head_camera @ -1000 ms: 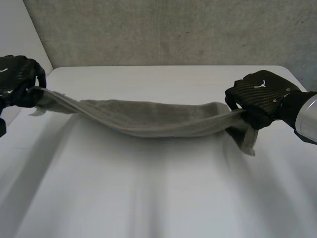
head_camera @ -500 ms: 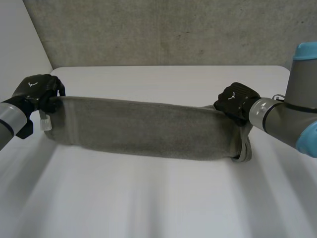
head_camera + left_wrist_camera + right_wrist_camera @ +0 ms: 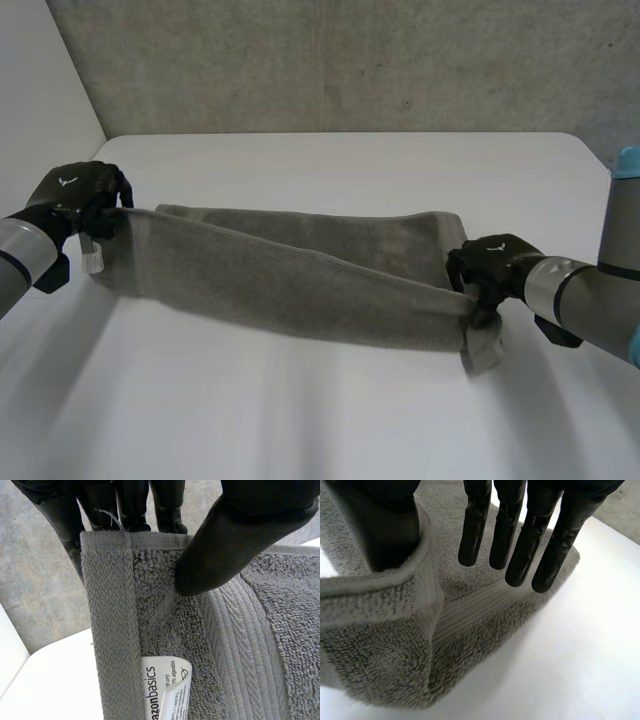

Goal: Fold the towel.

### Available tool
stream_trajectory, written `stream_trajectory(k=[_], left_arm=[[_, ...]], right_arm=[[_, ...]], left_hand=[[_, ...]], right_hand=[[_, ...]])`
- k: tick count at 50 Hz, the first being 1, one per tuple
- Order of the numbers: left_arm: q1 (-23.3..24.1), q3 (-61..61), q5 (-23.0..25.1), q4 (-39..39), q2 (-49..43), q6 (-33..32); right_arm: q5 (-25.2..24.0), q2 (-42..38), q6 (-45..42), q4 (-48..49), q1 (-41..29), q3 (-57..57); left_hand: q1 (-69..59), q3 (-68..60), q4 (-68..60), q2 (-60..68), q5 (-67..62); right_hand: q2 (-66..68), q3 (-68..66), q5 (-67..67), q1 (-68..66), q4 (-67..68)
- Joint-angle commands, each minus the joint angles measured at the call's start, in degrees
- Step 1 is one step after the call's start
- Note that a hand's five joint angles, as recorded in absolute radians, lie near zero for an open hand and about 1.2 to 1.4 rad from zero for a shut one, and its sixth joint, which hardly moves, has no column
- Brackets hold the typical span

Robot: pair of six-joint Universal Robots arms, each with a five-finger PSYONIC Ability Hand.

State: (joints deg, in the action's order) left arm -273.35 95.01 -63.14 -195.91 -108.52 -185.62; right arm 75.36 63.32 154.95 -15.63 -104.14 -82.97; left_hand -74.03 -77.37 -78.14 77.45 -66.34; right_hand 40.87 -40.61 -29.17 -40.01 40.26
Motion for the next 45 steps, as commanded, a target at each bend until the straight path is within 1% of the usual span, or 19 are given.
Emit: stream_trajectory(k=[1,18,19,20,21,23,26,29,31,34,35,36,37,38,39,40,41,42,45], left_arm=[[-0.60,2.10,0.39,0.00,2.60,-0.01],[-1.66,4.57,0.56,0.00,6.21,-0.09],[-1.66,4.57,0.56,0.00,6.21,-0.09],[-1.66,4.57,0.56,0.00,6.21,-0.01],[-1.66,4.66,0.56,0.00,6.30,-0.09],[-1.66,4.75,0.56,0.00,6.30,-0.01],[-1.57,4.75,0.65,0.00,6.30,-0.09],[-1.57,3.52,0.65,-0.44,6.21,-0.09],[-1.31,2.12,0.65,-0.79,6.21,-0.09],[-0.69,-3.48,0.30,-1.40,5.25,0.08],[-0.69,-3.52,0.30,-1.41,5.25,0.08],[-0.43,-7.34,0.04,-1.67,4.29,0.34],[0.27,-11.47,-0.23,-2.02,2.89,1.04],[0.27,-11.51,-0.23,-2.02,2.87,1.05],[1.49,-16.30,-0.58,-2.63,1.57,2.53],[2.90,-21.13,-1.71,-3.42,0.68,4.46],[2.91,-21.18,-1.72,-3.43,0.68,4.48],[3.95,-25.10,-3.64,-4.30,0.33,6.65],[4.23,-31.26,-8.73,-5.53,0.58,11.13]], right_arm=[[0.05,2.59,0.09,-0.62,1.66,-4.30],[-0.74,8.04,-0.17,-3.62,2.80,-12.04],[-0.92,8.57,-0.34,-3.70,3.15,-12.74],[-1.27,8.92,-0.52,-3.70,3.50,-13.27],[-1.27,8.92,-0.52,-3.70,3.50,-13.27],[-2.67,9.01,-0.96,-3.88,3.85,-13.71],[-3.64,9.01,-1.67,-4.58,3.94,-13.10],[-4.34,9.01,-6.41,-7.04,4.21,-9.49],[-4.43,8.05,-15.07,-8.53,4.30,-1.28],[-3.99,7.69,-18.19,-8.01,4.03,3.87],[-3.30,6.56,-19.93,-6.97,3.77,10.04],[-1.90,4.38,-20.47,-5.04,3.42,17.50],[-1.88,4.35,-20.47,-5.02,3.42,17.58],[-1.10,2.09,-20.39,-1.98,2.81,25.84],[-0.57,0.59,-19.86,1.80,1.67,32.80],[-0.57,0.57,-19.86,1.83,1.66,32.87],[-0.22,-0.21,-19.25,5.84,0.18,38.44],[0.05,-0.22,-18.03,10.14,-1.14,40.84],[0.49,0.22,-16.08,14.23,-2.03,41.31]], left_hand=[[-5.97,-2.63,-1.86,2.55,-3.66],[-5.97,-2.63,-1.86,2.55,-3.66],[-5.97,-2.63,-1.86,2.55,-3.66],[-5.97,-2.63,-1.86,2.55,-3.66],[-5.97,-2.63,-1.86,2.55,-3.66],[-5.97,-2.63,-1.86,2.55,-3.66],[-5.97,-2.63,-1.86,2.55,-3.66],[-5.97,-2.63,-1.86,2.55,-3.66],[-5.97,-2.63,-1.86,2.55,-3.66],[-5.97,-2.63,-1.86,2.55,-3.66],[-5.97,-2.63,-1.86,2.55,-3.66],[-5.97,-2.63,-1.86,2.55,-3.66],[-5.97,-2.63,-1.86,2.55,-3.66],[-5.97,-2.63,-1.86,2.55,-3.66],[-5.97,-2.63,-1.86,2.55,-3.66],[-5.97,-2.63,-1.86,2.55,-3.66],[-5.97,-2.63,-1.86,2.55,-3.66],[-5.97,-2.63,-1.86,2.55,-3.66],[-5.97,-2.63,-1.86,2.55,-3.66]], right_hand=[[-1.01,0.75,-0.68,0.16,-0.40],[-1.01,0.75,-0.68,0.16,-0.40],[1.16,-1.41,-2.85,-2.01,1.77],[9.00,-9.26,-10.70,-9.86,9.61],[9.08,-9.34,-10.77,-9.93,9.69],[36.68,-36.93,-38.37,-37.53,37.29],[39.13,-39.39,-40.83,-39.99,39.74],[39.13,-39.39,-40.83,-39.99,39.74],[39.13,-39.39,-40.83,-39.99,39.74],[39.13,-39.39,-40.83,-39.99,39.74],[39.13,-39.39,-40.83,-39.99,39.74],[39.13,-39.39,-40.83,-39.99,39.74],[39.13,-39.39,-40.83,-39.99,39.74],[39.13,-39.39,-40.83,-39.99,39.74],[39.13,-39.39,-40.83,-39.99,39.74],[39.13,-39.39,-40.83,-39.99,39.74],[39.13,-39.39,-40.83,-39.99,39.74],[39.13,-39.39,-40.83,-39.99,39.74],[39.13,-39.39,-40.83,-39.99,39.74]])
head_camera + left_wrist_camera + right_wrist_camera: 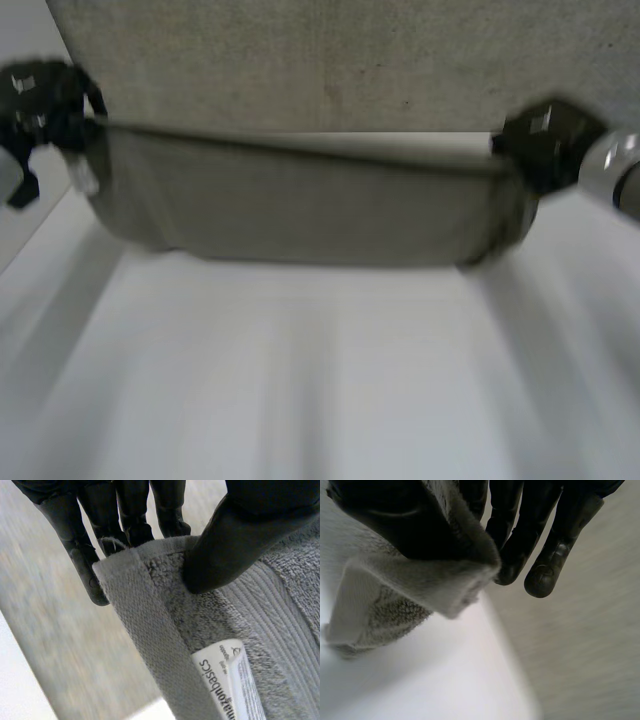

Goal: Fold the towel.

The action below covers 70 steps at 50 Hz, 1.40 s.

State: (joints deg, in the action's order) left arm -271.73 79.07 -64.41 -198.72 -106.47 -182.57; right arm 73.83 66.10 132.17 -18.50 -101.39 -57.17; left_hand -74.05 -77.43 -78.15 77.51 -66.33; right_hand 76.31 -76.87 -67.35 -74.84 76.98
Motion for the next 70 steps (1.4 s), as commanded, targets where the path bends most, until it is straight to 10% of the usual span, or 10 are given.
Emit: stream_trajectory(k=[1,12,27,50,70], left_arm=[[2.61,-15.35,-7.49,-2.73,-1.46,8.11],[1.91,-10.43,-10.30,-3.17,1.44,16.99],[-8.80,28.04,11.75,-11.96,2.84,4.53],[-14.61,32.90,19.67,-1.32,27.63,11.19],[-2.31,15.76,12.38,-13.54,-7.44,8.99]], right_arm=[[2.63,-2.04,8.88,20.23,-5.56,15.25],[0.46,5.17,19.19,22.72,-4.78,-3.62],[-8.17,5.70,-3.31,21.31,1.98,-35.62],[-9.23,26.62,5.12,6.38,9.98,-36.35],[-7.39,-9.12,-0.16,9.36,1.99,-13.00]], left_hand=[[-5.95,-2.57,-1.85,2.49,-3.67],[-5.95,-2.57,-1.85,2.49,-3.67],[-5.95,-2.57,-1.85,2.49,-3.67],[-5.95,-2.57,-1.85,2.49,-3.67],[-5.95,-2.57,-1.85,2.49,-3.67]], right_hand=[[3.69,-3.13,-2.65,-5.16,3.02],[3.69,-3.13,-2.65,-5.16,3.02],[3.69,-3.13,-2.65,-5.16,3.02],[3.69,-3.13,-2.65,-5.16,3.02],[3.69,-3.13,-2.65,-5.16,3.02]])
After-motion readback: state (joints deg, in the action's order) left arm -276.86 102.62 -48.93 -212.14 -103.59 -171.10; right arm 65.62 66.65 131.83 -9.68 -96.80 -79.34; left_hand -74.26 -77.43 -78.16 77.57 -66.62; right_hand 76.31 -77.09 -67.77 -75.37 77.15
